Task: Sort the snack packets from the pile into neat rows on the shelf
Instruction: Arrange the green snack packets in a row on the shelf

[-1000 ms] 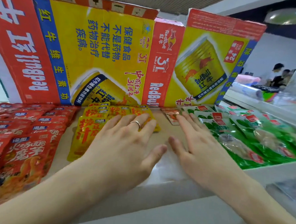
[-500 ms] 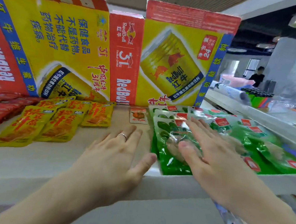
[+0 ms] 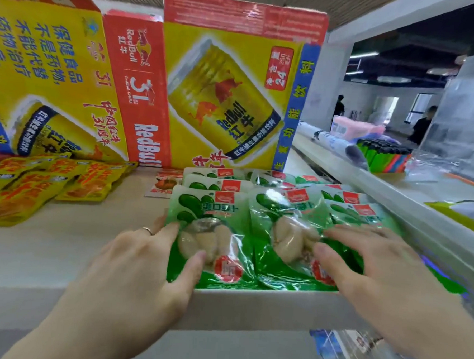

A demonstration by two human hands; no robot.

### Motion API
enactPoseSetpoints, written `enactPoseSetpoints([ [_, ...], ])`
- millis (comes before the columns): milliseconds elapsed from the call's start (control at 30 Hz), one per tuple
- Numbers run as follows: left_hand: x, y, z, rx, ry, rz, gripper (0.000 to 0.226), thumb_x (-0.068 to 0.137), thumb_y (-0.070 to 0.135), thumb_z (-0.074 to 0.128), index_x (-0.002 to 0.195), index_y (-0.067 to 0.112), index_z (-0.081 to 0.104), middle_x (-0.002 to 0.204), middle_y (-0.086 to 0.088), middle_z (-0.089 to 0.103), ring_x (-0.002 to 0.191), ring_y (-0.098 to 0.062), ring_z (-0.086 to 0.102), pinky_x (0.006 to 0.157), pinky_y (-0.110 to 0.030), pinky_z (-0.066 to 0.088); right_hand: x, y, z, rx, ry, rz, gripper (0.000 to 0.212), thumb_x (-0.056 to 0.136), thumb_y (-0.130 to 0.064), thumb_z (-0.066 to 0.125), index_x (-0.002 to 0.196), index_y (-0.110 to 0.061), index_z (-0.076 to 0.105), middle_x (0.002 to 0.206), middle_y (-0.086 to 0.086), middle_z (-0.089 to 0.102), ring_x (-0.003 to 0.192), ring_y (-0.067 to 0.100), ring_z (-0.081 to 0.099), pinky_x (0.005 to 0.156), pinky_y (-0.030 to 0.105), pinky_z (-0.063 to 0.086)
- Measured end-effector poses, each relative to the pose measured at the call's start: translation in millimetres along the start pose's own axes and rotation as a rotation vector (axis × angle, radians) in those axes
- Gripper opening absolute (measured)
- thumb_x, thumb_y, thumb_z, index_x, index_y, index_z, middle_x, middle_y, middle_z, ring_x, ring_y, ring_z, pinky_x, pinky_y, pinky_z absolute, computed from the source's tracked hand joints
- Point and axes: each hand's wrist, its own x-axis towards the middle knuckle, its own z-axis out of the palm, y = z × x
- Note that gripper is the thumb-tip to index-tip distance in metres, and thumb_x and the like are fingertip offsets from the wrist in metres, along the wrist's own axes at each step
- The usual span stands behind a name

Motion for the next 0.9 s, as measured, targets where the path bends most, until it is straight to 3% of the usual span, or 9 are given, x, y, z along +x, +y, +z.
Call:
enactPoseSetpoints([
  [100,1.6,-0.1,3.0,-0.029,0.035,-0.027,0.063,0.085,0.069,0.034,0.138,0.037,0.045,0.129,0.011,0.057,0.122,-0.013,0.049,0.099,-0.03,0.043,1.8,-0.1,-7.6,-0.023,-0.018,-0.02,0.05,0.088,-0.063,0.035,0.13,-0.043,0.055,0.14,-0.023,0.048,0.133,0.008,0.033,0.108,0.027,0.025],
  [200,1.6,-0.5,3.2,-0.068,0.033,-0.057,0.077,0.073,0.08,0.025,0.136,0.04,0.046,0.13,0.014,0.057,0.122,-0.012,0.049,0.1,-0.034,0.045,18.1,-16.5,-27.2,0.137,0.055,0.006,0.033,0.089,-0.054,0.049,0.114,-0.042,0.066,0.129,-0.01,0.06,0.123,0.015,0.046,0.089,0.028,0.036],
  [267,0.1,5.0,3.3,-0.055,0.054,-0.07,0.078,0.075,0.083,0.023,0.137,0.041,0.043,0.132,0.017,0.053,0.123,-0.011,0.048,0.098,-0.035,0.046,50.3,-36.4,-34.7,0.219,0.115,-0.09,0.017,0.091,-0.041,0.057,0.098,-0.038,0.073,0.106,-0.005,0.069,0.107,0.019,0.056,0.075,0.028,0.037],
  [333,0.3,10.4,4.4,-0.026,0.074,-0.07,0.075,0.077,0.084,0.025,0.139,0.043,0.037,0.135,0.019,0.049,0.124,-0.011,0.046,0.097,-0.034,0.046,94.3,-62.7,-28.5,0.131,0.105,-0.203,0.017,0.091,-0.03,0.058,0.092,-0.03,0.075,0.091,-0.002,0.07,0.085,0.018,0.062,0.063,0.022,0.044],
  [433,3.3,12.5,3.7,0.002,0.076,-0.068,0.075,0.079,0.082,0.027,0.143,0.044,0.03,0.138,0.02,0.044,0.127,-0.011,0.042,0.1,-0.032,0.043,153.9,-91.0,-1.8,-0.026,-0.072,-0.255,0.024,0.092,-0.021,0.054,0.108,-0.016,0.072,0.11,0.007,0.069,0.092,0.024,0.067,0.078,0.035,0.058],
  [500,4.6,12.2,3.2,-0.006,0.078,-0.069,0.075,0.081,0.08,0.031,0.147,0.044,0.025,0.145,0.021,0.037,0.132,-0.01,0.035,0.104,-0.03,0.039,172.2,-96.4,12.1,-0.106,-0.184,-0.284,0.027,0.093,-0.017,0.055,0.114,-0.008,0.068,0.116,0.011,0.067,0.102,0.027,0.066,0.088,0.038,0.056],
  [667,5.0,8.5,4.6,-0.031,0.099,-0.045,0.076,0.081,0.08,0.034,0.147,0.045,0.024,0.149,0.024,0.032,0.135,-0.009,0.026,0.108,-0.03,0.035,179.6,-95.1,24.5,-0.077,-0.179,-0.349,0.02,0.089,-0.014,0.063,0.104,-0.011,0.075,0.106,0.006,0.072,0.094,0.021,0.067,0.082,0.032,0.054],
  [800,6.7,6.2,3.6,-0.017,0.087,-0.015,0.073,0.081,0.079,0.036,0.147,0.048,0.023,0.147,0.025,0.034,0.133,-0.008,0.027,0.106,-0.029,0.037,184.3,-99.9,29.5,0.071,-0.079,-0.366,0.018,0.086,-0.009,0.068,0.096,-0.02,0.078,0.102,-0.003,0.074,0.081,0.011,0.063,0.064,0.018,0.045],
  [900,7.0,6.3,2.2,-0.017,0.074,0.0,0.065,0.084,0.075,0.039,0.142,0.048,0.03,0.142,0.024,0.041,0.13,-0.008,0.029,0.104,-0.028,0.037,186.6,-100.1,38.0,0.107,-0.083,-0.351,0.017,0.086,-0.007,0.069,0.097,-0.017,0.078,0.103,-0.001,0.074,0.083,0.011,0.063,0.071,0.021,0.048],
])
